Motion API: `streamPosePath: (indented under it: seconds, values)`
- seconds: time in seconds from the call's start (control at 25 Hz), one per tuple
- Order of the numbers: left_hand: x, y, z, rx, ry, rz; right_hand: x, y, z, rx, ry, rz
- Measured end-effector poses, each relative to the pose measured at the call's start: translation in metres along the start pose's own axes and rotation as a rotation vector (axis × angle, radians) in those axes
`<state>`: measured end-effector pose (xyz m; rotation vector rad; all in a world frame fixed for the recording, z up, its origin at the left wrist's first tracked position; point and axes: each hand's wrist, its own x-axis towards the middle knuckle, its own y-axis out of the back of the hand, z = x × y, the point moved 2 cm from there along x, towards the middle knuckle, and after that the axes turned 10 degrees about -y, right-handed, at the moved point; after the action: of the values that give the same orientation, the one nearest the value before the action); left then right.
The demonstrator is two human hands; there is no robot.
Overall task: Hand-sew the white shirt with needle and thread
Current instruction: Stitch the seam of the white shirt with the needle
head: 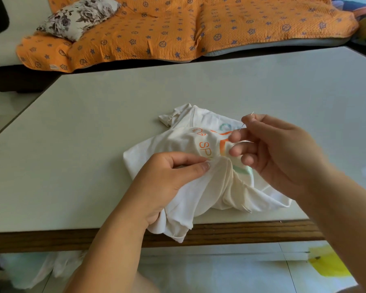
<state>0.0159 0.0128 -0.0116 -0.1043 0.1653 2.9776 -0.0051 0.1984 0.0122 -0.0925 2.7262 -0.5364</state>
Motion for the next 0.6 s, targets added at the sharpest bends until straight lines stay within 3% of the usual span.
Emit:
streamPosePath:
  seconds: [0.12,0.24,0.6]
  values:
    - [0.000,0.001,0.000,-0.003,0.001,-0.021,0.005,0.003,-0.003,0.203,-0.067,-0.097]
    - [-0.001,0.002,-0.001,-0.009,-0.002,-0.030,0.013,0.009,-0.005,0.276,0.026,-0.066]
    - [0.000,0.004,-0.002,-0.004,-0.003,-0.059,0.013,0.019,-0.015,0.011,0.319,0.201]
